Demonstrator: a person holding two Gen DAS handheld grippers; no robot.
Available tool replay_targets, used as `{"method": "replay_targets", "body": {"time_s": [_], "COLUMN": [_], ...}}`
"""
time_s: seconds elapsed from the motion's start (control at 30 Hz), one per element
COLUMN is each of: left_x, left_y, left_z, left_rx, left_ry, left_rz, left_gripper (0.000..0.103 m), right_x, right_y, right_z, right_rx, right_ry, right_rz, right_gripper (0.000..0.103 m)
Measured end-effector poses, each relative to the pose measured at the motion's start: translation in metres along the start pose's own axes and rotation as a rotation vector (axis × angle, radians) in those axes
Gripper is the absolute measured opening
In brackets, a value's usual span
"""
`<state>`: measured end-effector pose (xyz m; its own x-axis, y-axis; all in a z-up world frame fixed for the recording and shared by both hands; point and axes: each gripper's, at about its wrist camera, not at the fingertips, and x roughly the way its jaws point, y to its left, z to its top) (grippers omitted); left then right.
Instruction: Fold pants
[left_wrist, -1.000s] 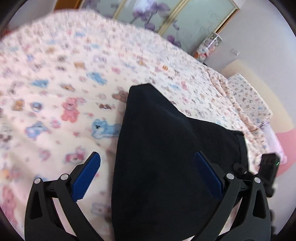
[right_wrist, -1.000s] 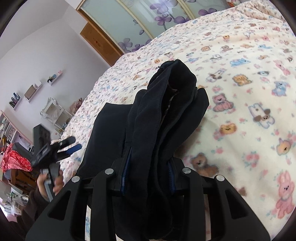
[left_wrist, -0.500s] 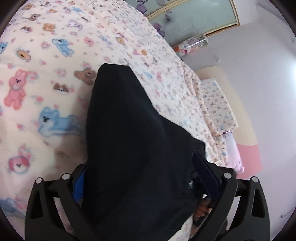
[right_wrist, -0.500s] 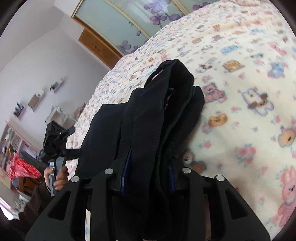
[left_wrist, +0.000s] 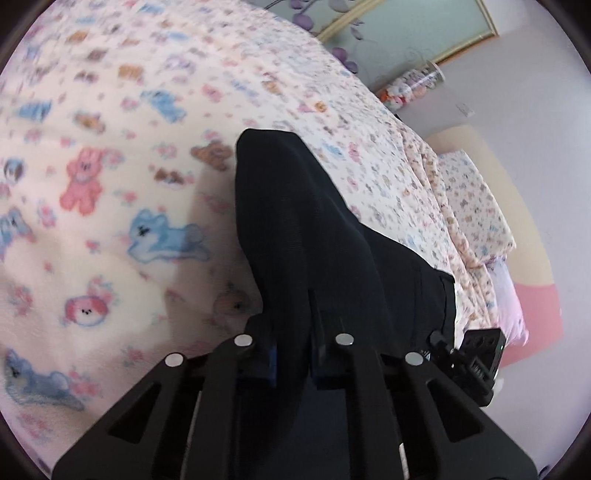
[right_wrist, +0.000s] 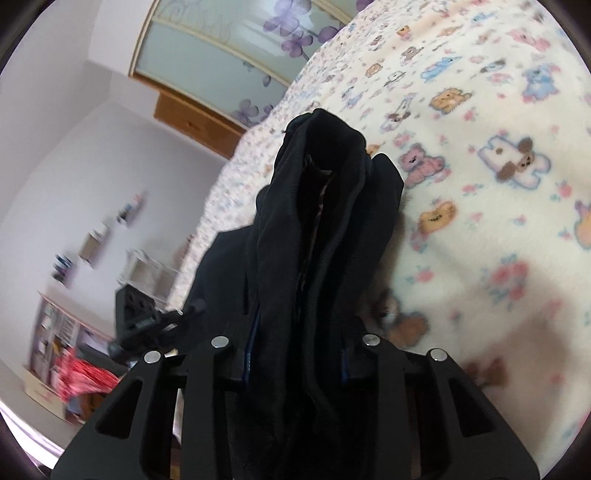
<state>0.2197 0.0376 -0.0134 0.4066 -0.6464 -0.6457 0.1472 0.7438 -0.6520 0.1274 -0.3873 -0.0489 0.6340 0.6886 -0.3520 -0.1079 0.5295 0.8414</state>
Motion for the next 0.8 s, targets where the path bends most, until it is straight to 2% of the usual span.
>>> {"method": "replay_targets", "body": {"time_s": [0.13, 0.3, 0.43, 0.57, 0.7, 0.8], "left_x": [-0.009, -0.012, -0.008, 0.001, 0.023, 0.056], "left_y": [-0.011, -0.034, -0.052, -0.073, -0.081, -0.068], "left_z": [0.003, 0.008, 0.021, 0.04, 0.061, 0.07], "left_rx": [0.007, 0.046, 0.078, 0.116, 0.141, 0.117], "left_ry": [-0.015, -0.037, -0.066, -0.12, -0.16, -0.133], "left_rz": [-0.038, -0.039, -0.038, -0.056, -0.016, 0.061], "left_gripper": [0.01, 0.01, 0.01, 0.01, 0.01, 0.01], "right_x": [-0.003, -0.003, -0.002, -0.008, -0.002, 0.017], "right_y": [0.0, 0.007, 0.013, 0.015, 0.011, -0.009], "right_z": [0.004, 0.016, 0.035, 0.067, 0.093, 0.096], "right_rx": [0.039, 0.029, 0.024, 0.016, -0.02, -0.017], "right_ry": [-0.014, -0.031, -0.059, -0.135, -0.182, -0.162], "right_rz": [0.058, 0.085, 0.087, 0.087, 0.026, -0.104], "right_gripper": [0.032, 0.032, 0.032, 0.032, 0.032, 0.032]}}
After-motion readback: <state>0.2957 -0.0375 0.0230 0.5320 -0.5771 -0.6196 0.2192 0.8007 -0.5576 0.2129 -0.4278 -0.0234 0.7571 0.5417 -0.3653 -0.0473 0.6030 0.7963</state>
